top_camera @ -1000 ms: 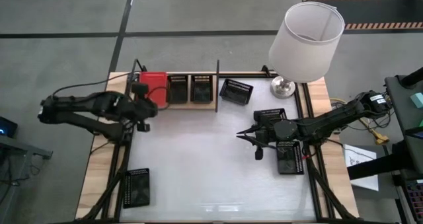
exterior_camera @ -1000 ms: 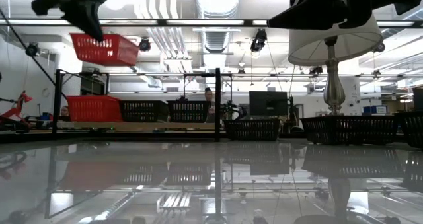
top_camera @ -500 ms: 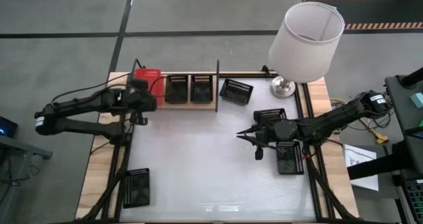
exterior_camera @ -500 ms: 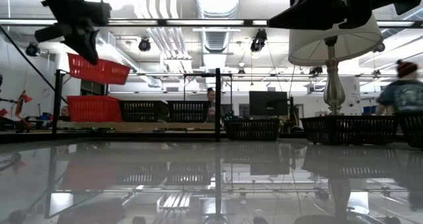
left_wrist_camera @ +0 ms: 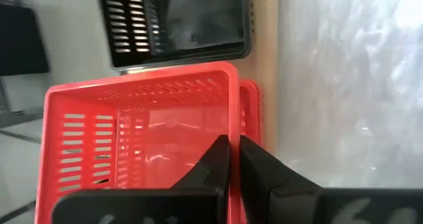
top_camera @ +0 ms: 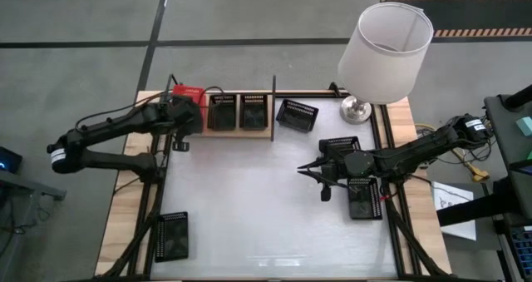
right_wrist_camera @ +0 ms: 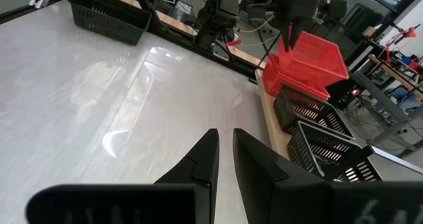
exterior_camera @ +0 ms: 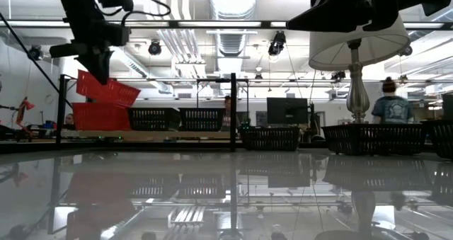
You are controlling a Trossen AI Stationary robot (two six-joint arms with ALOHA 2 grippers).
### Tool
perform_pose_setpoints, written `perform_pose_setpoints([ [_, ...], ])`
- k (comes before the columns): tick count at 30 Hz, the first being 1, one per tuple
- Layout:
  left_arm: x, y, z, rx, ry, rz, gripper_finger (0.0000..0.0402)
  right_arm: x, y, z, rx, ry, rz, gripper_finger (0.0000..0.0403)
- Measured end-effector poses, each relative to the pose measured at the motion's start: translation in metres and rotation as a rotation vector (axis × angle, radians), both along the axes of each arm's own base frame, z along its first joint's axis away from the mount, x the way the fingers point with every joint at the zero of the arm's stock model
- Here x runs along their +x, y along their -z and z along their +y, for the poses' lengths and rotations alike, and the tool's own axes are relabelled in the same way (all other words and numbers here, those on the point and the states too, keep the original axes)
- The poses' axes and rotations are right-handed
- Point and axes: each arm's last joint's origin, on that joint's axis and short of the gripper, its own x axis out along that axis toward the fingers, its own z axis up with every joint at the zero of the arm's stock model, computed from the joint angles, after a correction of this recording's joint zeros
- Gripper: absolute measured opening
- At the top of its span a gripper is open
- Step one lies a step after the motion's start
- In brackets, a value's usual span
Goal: Stack baskets on shelf by color
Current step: Stack the red basket on top of the red basket on the shelf
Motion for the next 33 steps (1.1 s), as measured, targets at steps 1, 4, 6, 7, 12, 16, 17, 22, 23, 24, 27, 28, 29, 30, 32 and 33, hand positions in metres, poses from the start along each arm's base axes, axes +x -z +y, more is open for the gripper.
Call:
perform_pose_setpoints([
  [1, 0.0, 0.001, 0.002, -0.012, -0.004, 0.001, 0.0, 0.0, 0.0, 0.0, 0.0, 0.0, 0.0, 0.0038],
  [4, 0.0, 0.003, 0.006, -0.032, -0.023, 0.005, 0.0, 0.0, 0.0, 0.0, 0.0, 0.0, 0.0, 0.0038],
  [6, 0.001, 0.004, 0.008, -0.035, -0.031, 0.01, 0.0, 0.0, 0.0, 0.0, 0.0, 0.0, 0.001, 0.0038],
  [7, 0.001, 0.005, 0.008, -0.036, -0.031, 0.013, 0.0, 0.0, 0.0, 0.0, 0.0, 0.0, 0.001, 0.0038],
  [12, 0.003, 0.01, 0.009, -0.051, 0.019, 0.022, 0.0, 0.0, 0.0, 0.0, 0.0, 0.0, 0.001, 0.0038],
  [16, 0.004, 0.014, 0.01, -0.048, 0.017, 0.018, 0.0, 0.0, 0.0, 0.0, 0.0, -0.001, 0.001, 0.0038],
  [17, 0.003, 0.015, 0.01, -0.048, 0.015, 0.018, 0.0, 0.0, 0.0, 0.0, 0.0, 0.0, 0.001, 0.0038],
  [22, 0.003, 0.019, 0.01, -0.049, 0.01, 0.023, 0.0008, 0.0, 0.0, 0.0, 0.0, 0.0, 0.001, 0.0038],
  [23, 0.004, 0.019, 0.01, -0.046, 0.01, 0.019, 0.0014, 0.0, 0.0, 0.0, 0.0, 0.0, 0.001, 0.0038],
  [24, 0.004, 0.019, 0.011, -0.042, 0.009, 0.017, 0.0021, 0.0, 0.0, 0.0, 0.0, 0.0, 0.001, 0.0038],
  [27, 0.004, 0.018, 0.011, -0.019, 0.002, 0.03, 0.0043, 0.0, 0.0, 0.0, 0.001, 0.0, 0.001, 0.0038],
  [28, 0.003, 0.018, 0.012, -0.009, -0.002, 0.034, 0.005, 0.0, 0.0, 0.0, 0.003, 0.0, 0.001, 0.0038],
  [29, 0.003, 0.018, 0.012, 0.0, -0.006, 0.039, 0.0057, 0.0, 0.0, 0.0, 0.004, 0.001, 0.001, 0.0038],
  [30, 0.003, 0.018, 0.012, 0.004, -0.009, 0.042, 0.0062, 0.0, 0.0, 0.0, 0.003, 0.0, 0.001, 0.0038],
  [32, 0.003, 0.018, 0.012, 0.01, -0.014, 0.043, 0.0071, 0.0, 0.0, 0.0, 0.003, 0.0, 0.001, 0.0038],
  [33, 0.003, 0.018, 0.012, 0.016, -0.02, 0.044, 0.0075, 0.0, 0.0, 0.0, 0.003, 0.0, 0.001, 0.0038],
])
